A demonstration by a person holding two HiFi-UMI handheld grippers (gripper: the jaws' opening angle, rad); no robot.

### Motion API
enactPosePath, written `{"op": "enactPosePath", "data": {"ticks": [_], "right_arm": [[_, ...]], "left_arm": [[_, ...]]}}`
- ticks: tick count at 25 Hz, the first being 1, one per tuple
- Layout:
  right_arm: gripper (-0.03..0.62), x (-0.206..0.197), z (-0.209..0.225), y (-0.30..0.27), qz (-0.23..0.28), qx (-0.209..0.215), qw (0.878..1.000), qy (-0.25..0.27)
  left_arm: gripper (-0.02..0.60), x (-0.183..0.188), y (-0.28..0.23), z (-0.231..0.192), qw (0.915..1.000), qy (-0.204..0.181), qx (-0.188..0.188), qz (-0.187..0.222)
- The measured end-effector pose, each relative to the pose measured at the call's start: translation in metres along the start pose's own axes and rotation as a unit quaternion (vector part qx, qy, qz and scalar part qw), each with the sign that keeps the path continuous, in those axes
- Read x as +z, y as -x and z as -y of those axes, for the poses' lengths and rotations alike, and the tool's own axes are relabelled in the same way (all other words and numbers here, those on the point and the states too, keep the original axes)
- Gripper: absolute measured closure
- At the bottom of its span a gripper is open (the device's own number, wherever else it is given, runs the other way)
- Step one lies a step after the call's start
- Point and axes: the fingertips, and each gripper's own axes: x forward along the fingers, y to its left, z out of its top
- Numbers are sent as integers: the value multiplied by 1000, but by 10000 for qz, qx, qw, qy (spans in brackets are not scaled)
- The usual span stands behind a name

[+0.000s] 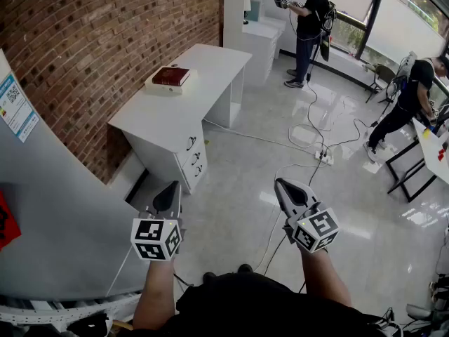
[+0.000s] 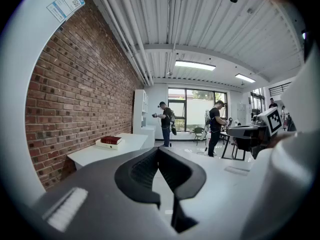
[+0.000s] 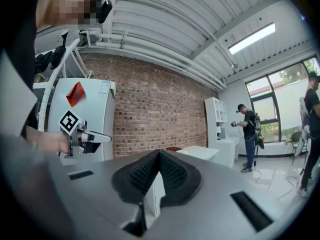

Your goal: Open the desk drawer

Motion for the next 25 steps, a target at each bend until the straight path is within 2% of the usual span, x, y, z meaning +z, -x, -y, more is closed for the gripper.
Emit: {"op": "enactPosePath", "data": {"ticks": [8, 16, 20, 25], "right_arm": [[582, -4, -2, 4, -61, -41, 10000, 10], [582, 0, 3, 14, -44, -285, 9996, 32], [582, 0, -1, 16, -87, -236, 9997, 68], [581, -5, -5, 16, -165, -201, 9997, 21]], "left_arm": [[569, 0, 0, 0, 10000, 74, -56, -4], [569, 3, 1, 7, 9997, 34, -229, 112], [569, 0, 1, 5, 9995, 153, -250, 103], [566, 0, 2, 9, 9991, 85, -396, 99]]}}
